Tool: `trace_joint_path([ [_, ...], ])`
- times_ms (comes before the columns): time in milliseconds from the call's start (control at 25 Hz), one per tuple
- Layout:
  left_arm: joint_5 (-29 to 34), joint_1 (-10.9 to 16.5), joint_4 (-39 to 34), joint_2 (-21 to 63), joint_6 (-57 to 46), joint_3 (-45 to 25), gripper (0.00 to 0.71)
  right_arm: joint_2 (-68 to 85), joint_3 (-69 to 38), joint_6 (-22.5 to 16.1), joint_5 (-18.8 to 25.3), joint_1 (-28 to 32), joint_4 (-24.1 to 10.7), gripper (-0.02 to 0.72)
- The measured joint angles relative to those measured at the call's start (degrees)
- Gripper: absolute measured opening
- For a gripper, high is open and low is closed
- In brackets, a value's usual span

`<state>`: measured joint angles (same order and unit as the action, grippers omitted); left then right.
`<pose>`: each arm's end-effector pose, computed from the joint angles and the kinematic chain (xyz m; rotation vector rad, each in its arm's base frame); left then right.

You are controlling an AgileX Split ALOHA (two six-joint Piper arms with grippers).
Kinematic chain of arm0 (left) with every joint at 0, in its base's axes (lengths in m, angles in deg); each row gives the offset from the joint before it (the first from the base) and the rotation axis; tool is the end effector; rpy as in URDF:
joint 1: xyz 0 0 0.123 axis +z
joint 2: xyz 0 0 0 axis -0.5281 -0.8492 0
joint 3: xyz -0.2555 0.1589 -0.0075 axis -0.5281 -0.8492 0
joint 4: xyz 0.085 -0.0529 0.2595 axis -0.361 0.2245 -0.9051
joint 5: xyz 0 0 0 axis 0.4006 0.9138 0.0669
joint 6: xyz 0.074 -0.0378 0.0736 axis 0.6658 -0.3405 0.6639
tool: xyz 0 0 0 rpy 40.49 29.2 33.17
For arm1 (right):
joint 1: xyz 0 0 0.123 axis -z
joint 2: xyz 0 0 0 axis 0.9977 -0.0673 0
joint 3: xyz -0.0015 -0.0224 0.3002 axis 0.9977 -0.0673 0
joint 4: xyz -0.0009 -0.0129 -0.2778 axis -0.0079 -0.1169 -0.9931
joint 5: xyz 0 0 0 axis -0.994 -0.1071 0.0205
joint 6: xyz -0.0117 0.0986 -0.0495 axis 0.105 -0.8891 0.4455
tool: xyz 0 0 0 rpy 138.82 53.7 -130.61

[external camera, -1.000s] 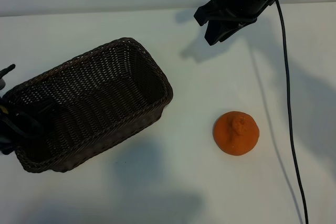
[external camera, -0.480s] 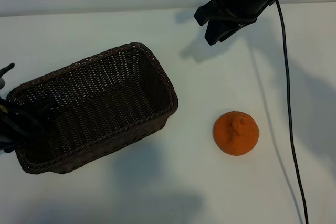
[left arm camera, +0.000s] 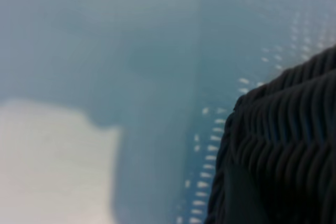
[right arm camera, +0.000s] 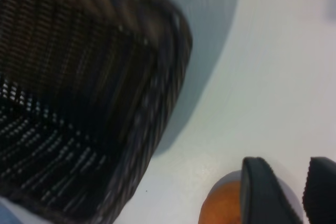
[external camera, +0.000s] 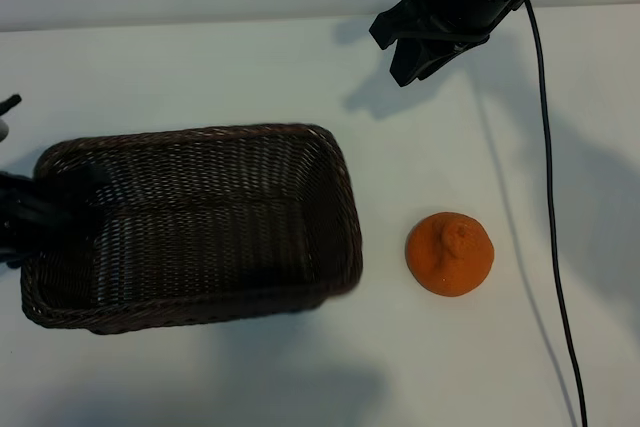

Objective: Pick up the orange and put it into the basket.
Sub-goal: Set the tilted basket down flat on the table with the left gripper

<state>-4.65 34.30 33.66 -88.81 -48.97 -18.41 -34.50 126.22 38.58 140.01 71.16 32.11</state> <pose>0.2605 -0.0039 0.1563 -0.6504 2.5522 -0.3330 0.4334 0.1565 0.2790 -0.5930 2.7704 0.5455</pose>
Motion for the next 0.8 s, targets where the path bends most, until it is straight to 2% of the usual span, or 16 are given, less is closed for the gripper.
trace_joint_path([
  [240,3.91,3.32,19.04,0.07,20.92,1.35,0.43,0.0,0.0,0.0,0.0,0.0,0.0,0.241],
  [440,7.06,7.87,30.7,0.07,34.05,1.45,0.415,0.0,0.0,0.0,0.0,0.0,0.0,0.241],
  [600,9.57,11.05,34.0,0.07,38.52,1.45,0.415,0.0,0.0,0.0,0.0,0.0,0.0,0.241],
  [800,11.02,12.4,34.95,0.07,39.86,1.45,0.415,0.0,0.0,0.0,0.0,0.0,1.6,0.241],
])
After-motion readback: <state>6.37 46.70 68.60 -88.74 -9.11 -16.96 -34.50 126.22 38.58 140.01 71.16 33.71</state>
